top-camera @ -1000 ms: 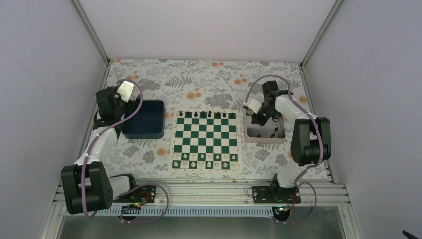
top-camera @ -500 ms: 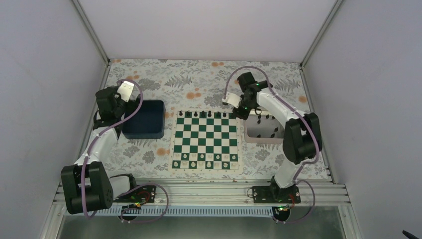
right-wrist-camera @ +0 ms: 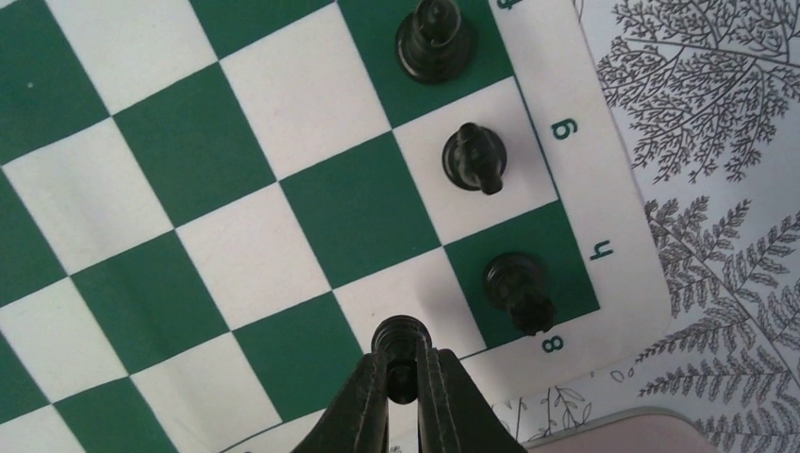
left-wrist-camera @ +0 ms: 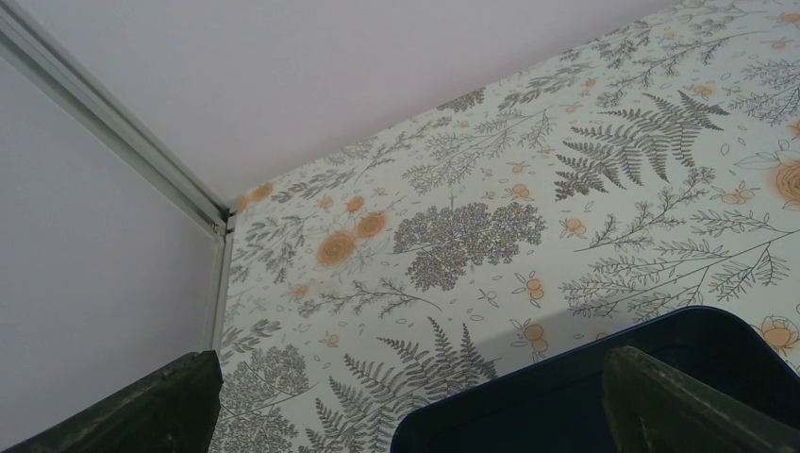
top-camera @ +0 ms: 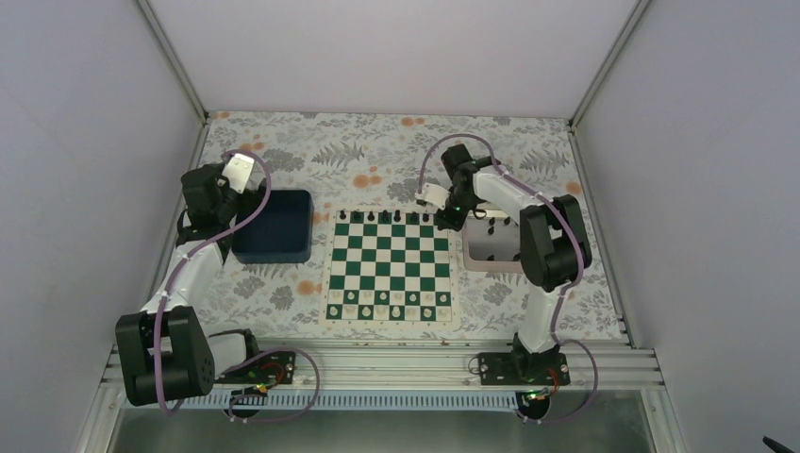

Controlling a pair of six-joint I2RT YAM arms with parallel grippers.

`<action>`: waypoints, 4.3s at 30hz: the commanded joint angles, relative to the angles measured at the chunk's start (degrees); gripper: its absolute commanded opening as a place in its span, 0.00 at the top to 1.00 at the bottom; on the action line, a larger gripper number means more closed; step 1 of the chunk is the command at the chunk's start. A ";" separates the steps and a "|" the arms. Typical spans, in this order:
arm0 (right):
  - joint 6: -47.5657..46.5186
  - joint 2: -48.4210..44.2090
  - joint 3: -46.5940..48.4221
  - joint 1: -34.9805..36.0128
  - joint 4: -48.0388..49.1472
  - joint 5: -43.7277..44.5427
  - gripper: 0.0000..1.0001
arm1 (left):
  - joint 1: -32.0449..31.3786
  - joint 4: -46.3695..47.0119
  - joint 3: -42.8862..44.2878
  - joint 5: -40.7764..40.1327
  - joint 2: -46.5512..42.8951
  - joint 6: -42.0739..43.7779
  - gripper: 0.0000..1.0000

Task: Set up the chess pieces on the board
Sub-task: Place the chess piece on the chessboard, then pick up the chess piece from the storage box, then place the chess piece on the chessboard.

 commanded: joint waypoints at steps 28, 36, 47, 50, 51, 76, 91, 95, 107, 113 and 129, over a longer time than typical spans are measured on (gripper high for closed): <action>0.66 4.57 1.09 0.32 1.38 1.12 0.84 | 0.48 1.08 0.01 0.88 -0.05 -0.21 0.00; 0.50 -3.60 2.55 -1.41 -2.83 -1.42 0.61 | 0.46 0.54 0.19 1.47 -0.18 -0.03 0.00; -3.13 -19.75 -2.85 -15.29 -7.85 5.51 0.56 | 0.48 0.97 0.32 0.82 0.65 0.05 0.00; -3.83 -19.68 -6.51 -19.11 -5.42 6.51 0.57 | 0.48 0.81 0.61 0.96 0.74 -0.11 0.00; -3.99 -19.42 -7.74 -19.89 -4.39 6.43 0.57 | 0.48 0.68 0.59 1.05 0.78 -0.16 0.00; -3.03 -4.48 -9.40 -21.74 6.09 -0.81 0.64 | 0.48 0.44 0.63 0.71 0.96 -0.21 0.00; -3.64 -5.94 -8.60 -21.68 3.91 0.24 0.92 | 0.48 0.45 0.45 0.62 0.25 -0.21 0.00; -3.17 -9.17 -6.74 -21.05 1.26 0.40 0.94 | 0.50 0.45 0.41 0.67 -0.02 -0.21 0.00; 2.48 -11.47 5.21 1.53 -7.47 2.60 0.93 | 0.48 0.47 0.49 1.05 -0.05 -0.30 0.00; 2.93 -3.82 5.82 6.87 -5.32 2.21 0.93 | 0.47 0.36 0.39 1.06 -0.74 -0.34 0.00; 2.66 4.16 3.44 7.43 1.77 1.53 0.91 | 0.48 0.71 0.13 1.15 -0.28 -0.34 0.00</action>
